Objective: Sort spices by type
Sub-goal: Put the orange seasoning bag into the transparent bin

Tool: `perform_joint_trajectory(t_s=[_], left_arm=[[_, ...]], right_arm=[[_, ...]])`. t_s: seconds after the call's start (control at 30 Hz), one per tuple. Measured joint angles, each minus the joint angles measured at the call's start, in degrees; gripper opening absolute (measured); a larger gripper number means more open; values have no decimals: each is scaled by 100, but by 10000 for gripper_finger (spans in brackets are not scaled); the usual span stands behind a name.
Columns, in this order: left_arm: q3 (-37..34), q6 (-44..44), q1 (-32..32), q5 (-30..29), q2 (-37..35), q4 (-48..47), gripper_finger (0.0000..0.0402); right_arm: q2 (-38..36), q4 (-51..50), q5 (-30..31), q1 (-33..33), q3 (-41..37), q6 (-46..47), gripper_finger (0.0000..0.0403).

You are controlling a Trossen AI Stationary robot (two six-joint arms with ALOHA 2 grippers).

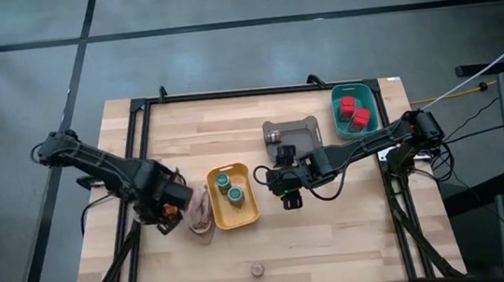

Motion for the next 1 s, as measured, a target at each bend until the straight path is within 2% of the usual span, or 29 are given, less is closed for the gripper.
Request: perform_joint_trajectory(t_s=[0.23,0.37,0.67,1.0], left_arm=[[0,-366,392,66,0,1,0],[0,-913,608,121,0,0,0],[-269,-2021,697,1064,231,0,0],[-628,-2041,865,1197,310,4,0]], right_arm=[[0,-6,3,1,0,-2,308],[0,-6,4,0,0,-4,308],[0,-4,7,2,-2,-120,308],[0,-2,9,0,-2,-411,308]])
